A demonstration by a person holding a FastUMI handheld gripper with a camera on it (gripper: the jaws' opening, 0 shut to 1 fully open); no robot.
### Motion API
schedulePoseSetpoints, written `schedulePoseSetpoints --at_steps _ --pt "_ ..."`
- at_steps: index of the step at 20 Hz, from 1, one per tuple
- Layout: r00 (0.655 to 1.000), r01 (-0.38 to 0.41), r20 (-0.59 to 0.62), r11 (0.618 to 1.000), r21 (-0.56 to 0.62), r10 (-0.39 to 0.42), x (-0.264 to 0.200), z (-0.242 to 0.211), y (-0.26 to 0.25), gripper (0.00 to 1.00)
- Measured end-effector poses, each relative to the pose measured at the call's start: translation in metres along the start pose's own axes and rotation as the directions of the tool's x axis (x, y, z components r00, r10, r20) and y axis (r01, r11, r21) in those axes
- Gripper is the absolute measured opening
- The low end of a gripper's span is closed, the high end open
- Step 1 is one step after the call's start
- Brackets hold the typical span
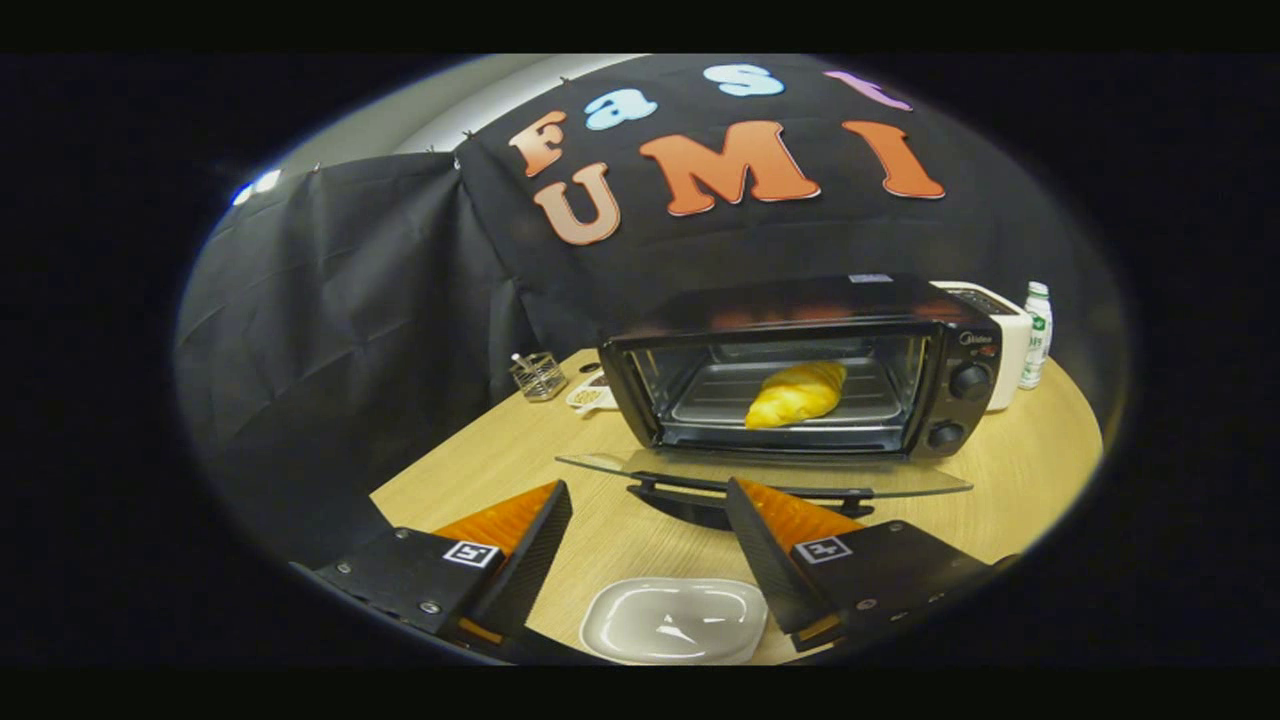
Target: Open the toaster oven, put the food inside, and close the toaster oven door.
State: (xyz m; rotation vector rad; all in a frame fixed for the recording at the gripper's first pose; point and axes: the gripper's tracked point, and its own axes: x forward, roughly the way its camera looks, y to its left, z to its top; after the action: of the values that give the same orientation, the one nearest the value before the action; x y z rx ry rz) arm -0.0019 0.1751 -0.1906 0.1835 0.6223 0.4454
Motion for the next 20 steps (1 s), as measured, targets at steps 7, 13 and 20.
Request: schedulePoseSetpoints --at_steps 7,13,20 --pt "0.995 0.041 0.095 0.999 -0.013 -0.04 0.023 0.054 -0.011 0.89" --pt "0.969 0.166 0.197 0.985 -0.055 -0.152 0.056 0.096 -0.043 0.89" --pt "0.947 0.206 0.261 0.977 -0.051 -0.186 0.074 0.114 -0.061 0.89"
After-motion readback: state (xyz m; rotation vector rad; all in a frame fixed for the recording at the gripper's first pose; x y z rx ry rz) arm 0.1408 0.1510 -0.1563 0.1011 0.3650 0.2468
